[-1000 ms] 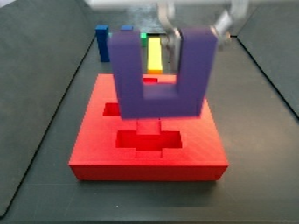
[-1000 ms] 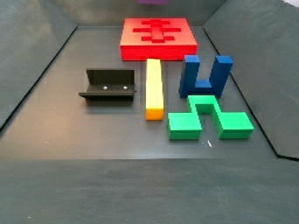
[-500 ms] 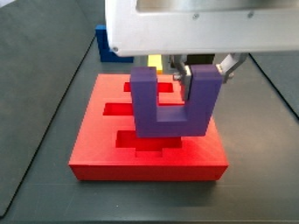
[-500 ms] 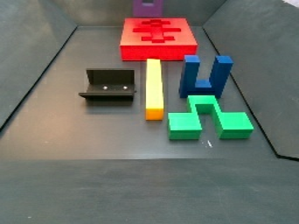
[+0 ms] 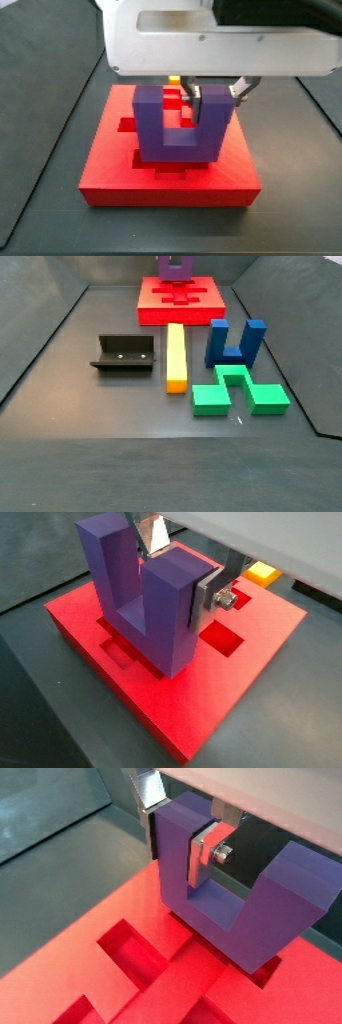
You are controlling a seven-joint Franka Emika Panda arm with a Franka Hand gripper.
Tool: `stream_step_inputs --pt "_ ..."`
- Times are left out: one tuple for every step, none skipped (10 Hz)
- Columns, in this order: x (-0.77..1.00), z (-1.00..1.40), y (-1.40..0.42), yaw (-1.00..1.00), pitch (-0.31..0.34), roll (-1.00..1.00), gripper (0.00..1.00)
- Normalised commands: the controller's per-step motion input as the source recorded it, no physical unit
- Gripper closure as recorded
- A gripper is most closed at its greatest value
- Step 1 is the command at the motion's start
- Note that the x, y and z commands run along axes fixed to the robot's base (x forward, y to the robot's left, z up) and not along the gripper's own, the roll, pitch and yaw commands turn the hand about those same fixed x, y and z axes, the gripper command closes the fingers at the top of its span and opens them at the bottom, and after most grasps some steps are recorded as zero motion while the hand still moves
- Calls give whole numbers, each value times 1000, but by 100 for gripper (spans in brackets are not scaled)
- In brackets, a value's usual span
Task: Pick up the purple object. Move up. Place the purple object on the fixture. Regrasp the purple object. Move to above the board. Insert the purple object.
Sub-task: Insert the purple object.
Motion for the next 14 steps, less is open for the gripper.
stream_step_inputs --pt "-120 -157 0 -14 0 0 100" --pt "-43 -186 -23 0 -11 0 100" --pt "-37 -186 -17 0 -10 -1 100" --pt "-29 -137 -20 0 -14 -4 100" --pt "0 -69 -54 0 -17 -20 100" --pt "6 -14 -71 29 -14 -40 100" --pt "6 -37 -86 43 -27 -34 100" --pt "0 -54 -71 31 -19 -16 100" --pt "-46 -100 -20 0 -10 0 100" --pt "-9 -126 0 3 -26 0 100" --pt "0 -131 0 49 -20 0 100" --pt "0 -129 0 49 -20 10 100" --pt "0 -169 -9 57 -40 0 100" --pt "0 -246 -34 54 -64 0 100"
